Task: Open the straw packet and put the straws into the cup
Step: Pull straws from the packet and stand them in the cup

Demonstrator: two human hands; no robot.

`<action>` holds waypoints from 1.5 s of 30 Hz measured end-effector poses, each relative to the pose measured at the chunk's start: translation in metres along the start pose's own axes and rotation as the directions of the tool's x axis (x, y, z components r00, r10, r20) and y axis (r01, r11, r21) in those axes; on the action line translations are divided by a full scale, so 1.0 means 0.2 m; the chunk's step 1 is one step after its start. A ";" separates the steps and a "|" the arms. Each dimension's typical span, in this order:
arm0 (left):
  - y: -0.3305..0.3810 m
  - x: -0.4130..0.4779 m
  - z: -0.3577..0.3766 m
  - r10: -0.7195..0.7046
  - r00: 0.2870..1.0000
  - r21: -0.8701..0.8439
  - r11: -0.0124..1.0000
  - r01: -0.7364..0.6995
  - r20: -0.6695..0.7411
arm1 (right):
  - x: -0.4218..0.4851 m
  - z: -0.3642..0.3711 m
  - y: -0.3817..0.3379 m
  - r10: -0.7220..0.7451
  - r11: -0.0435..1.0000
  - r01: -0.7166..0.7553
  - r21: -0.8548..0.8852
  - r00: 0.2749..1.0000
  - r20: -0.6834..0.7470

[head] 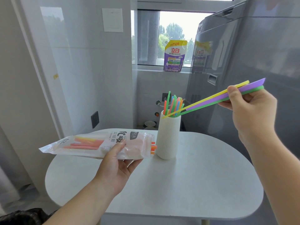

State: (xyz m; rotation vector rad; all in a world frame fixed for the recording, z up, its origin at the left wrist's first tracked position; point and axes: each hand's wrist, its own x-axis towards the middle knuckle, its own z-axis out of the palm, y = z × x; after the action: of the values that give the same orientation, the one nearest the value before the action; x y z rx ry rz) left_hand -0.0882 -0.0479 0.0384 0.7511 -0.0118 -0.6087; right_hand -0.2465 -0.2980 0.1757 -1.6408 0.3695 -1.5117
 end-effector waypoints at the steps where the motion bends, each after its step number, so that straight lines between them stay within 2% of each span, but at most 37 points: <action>1: 0.00 0.00 0.00 0.000 1.000 0.002 1.000 0.000 0.002 | 0.00 0.00 0.00 0.004 1.000 -0.004 0.000 1.000 -0.002; 20: -0.02 0.00 0.01 -0.016 1.000 0.007 1.000 0.016 -0.003 | 0.00 -0.02 -0.03 0.006 1.000 -0.008 -0.030 0.999 -0.043; 28: -0.02 0.00 0.02 -0.020 1.000 0.002 1.000 0.020 -0.004 | -0.02 0.03 -0.05 0.005 0.991 0.010 -0.130 0.993 0.114; 34: -0.02 0.00 0.02 -0.030 1.000 0.009 1.000 0.030 -0.001 | 0.06 0.19 -0.05 0.059 0.964 0.007 -0.265 0.969 0.240; 40: -0.03 0.00 0.01 -0.026 1.000 0.017 1.000 0.026 0.012 | 0.19 0.39 -0.01 0.172 0.901 0.016 -0.434 0.905 0.389; 45: -0.03 0.01 0.02 -0.029 0.999 0.017 0.999 0.029 0.019 | 0.23 0.52 0.08 0.273 0.807 0.048 -0.588 0.853 0.445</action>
State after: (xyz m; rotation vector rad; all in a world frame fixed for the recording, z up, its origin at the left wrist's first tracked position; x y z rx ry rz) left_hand -0.0905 -0.0540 0.0374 0.7628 -0.0235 -0.6440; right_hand -0.1346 -0.2998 0.2046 -2.3760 0.6674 -0.8314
